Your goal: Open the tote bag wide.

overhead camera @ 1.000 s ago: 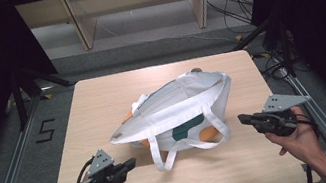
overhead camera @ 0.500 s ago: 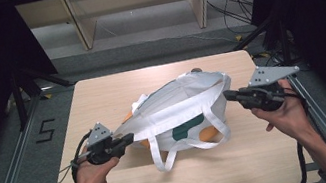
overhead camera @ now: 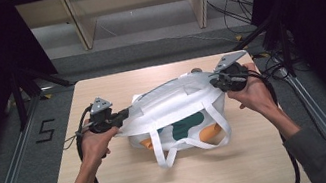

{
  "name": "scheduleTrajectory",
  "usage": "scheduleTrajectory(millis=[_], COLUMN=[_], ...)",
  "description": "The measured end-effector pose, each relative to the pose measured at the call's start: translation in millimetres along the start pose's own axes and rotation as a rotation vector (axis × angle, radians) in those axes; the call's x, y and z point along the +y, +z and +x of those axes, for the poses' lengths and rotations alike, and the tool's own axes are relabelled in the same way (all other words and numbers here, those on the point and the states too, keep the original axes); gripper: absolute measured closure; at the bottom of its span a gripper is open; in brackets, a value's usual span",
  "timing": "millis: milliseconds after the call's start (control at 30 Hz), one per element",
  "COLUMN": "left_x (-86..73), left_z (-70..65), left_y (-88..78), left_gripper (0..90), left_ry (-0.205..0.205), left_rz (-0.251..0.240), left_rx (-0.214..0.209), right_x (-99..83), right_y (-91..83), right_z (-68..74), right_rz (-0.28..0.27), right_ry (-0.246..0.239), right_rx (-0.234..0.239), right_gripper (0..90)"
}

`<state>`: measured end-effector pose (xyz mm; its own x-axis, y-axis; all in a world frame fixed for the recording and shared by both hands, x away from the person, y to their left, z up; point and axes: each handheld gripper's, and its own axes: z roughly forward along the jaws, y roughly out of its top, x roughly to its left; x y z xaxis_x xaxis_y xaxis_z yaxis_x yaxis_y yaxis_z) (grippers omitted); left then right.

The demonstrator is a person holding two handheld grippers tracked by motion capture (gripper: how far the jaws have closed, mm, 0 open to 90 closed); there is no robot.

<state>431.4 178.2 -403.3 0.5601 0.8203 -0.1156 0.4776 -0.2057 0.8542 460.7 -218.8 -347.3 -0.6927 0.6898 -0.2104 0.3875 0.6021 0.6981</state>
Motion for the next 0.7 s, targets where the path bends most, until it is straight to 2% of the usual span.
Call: scheduleTrajectory(millis=[33,67,100,133,167,200,233,267,300,333,367,400,433,467,533,567,600,633,667,700], left_x=[0.0,-2.1,-2.1,-5.1,-5.1,-7.5,-9.5,-14.4,-18.9,-22.8,-27.5,-32.2,-32.2,-29.9,-22.9,-20.5,-17.4,-14.6,-10.2,-7.6], left_z=[0.0,6.1,6.1,12.7,12.7,15.2,20.2,23.9,27.8,28.5,31.4,34.1,34.1,32.4,27.2,26.0,24.0,21.1,16.9,14.0], left_y=[0.0,7.5,7.5,14.4,14.4,19.6,21.5,27.9,31.7,36.4,41.6,49.3,49.3,50.1,44.7,42.0,38.3,36.7,36.8,39.2], left_gripper=[89.3,89.4,89.3,89.4,89.4,89.4,89.4,89.4,89.4,89.5,89.5,89.5,89.5,89.5,89.5,89.4,89.3,89.3,89.2,88.9], left_ry=[0.000,-0.013,-0.013,-0.015,-0.015,-0.028,-0.007,-0.038,-0.039,-0.050,-0.039,-0.040,-0.040,-0.031,-0.001,0.007,0.004,0.003,0.019,0.018], left_rz=[0.000,0.005,0.005,0.029,0.029,0.028,0.067,0.068,0.093,0.096,0.125,0.166,0.166,0.181,0.196,0.188,0.176,0.154,0.145,0.145], left_rx=[0.000,0.006,0.006,0.003,0.003,0.013,0.015,0.006,-0.001,0.000,0.006,0.019,0.019,0.035,0.045,0.038,0.026,0.021,0.019,0.005], right_x=[0.0,-4.3,-4.3,-11.4,-11.4,-20.4,-20.4,-26.1,-32.5,-39.0,-42.4,-51.1,-51.1,-51.5,-46.6,-42.0,-38.1,-33.2,-27.1,-17.1], right_y=[0.0,16.4,16.4,31.6,31.6,45.3,45.3,52.2,60.6,69.4,73.4,85.2,85.2,85.5,80.7,74.7,69.5,64.6,58.6,53.8], right_z=[0.0,-8.7,-8.7,-15.2,-15.2,-19.8,-19.8,-21.0,-20.6,-19.4,-18.7,-14.1,-14.1,-10.9,-10.9,-13.4,-14.7,-16.0,-16.1,-14.8], right_rz=[0.000,0.047,0.047,0.088,0.088,0.108,0.108,0.115,0.124,0.121,0.142,0.169,0.169,0.195,0.203,0.188,0.170,0.113,0.082,0.038], right_ry=[0.000,0.010,0.010,0.046,0.046,0.102,0.102,0.123,0.158,0.162,0.170,0.167,0.167,0.196,0.172,0.145,0.153,0.164,0.172,0.159], right_rx=[0.000,0.005,0.005,0.014,0.014,0.034,0.034,0.051,0.075,0.078,0.099,0.117,0.117,0.106,0.105,0.092,0.090,0.082,0.091,0.094], right_gripper=[90.0,90.0,90.0,90.0,90.0,90.0,90.0,90.0,90.0,90.0,90.0,90.0,90.0,90.0,90.0,90.0,90.0,90.0,90.0,90.0])
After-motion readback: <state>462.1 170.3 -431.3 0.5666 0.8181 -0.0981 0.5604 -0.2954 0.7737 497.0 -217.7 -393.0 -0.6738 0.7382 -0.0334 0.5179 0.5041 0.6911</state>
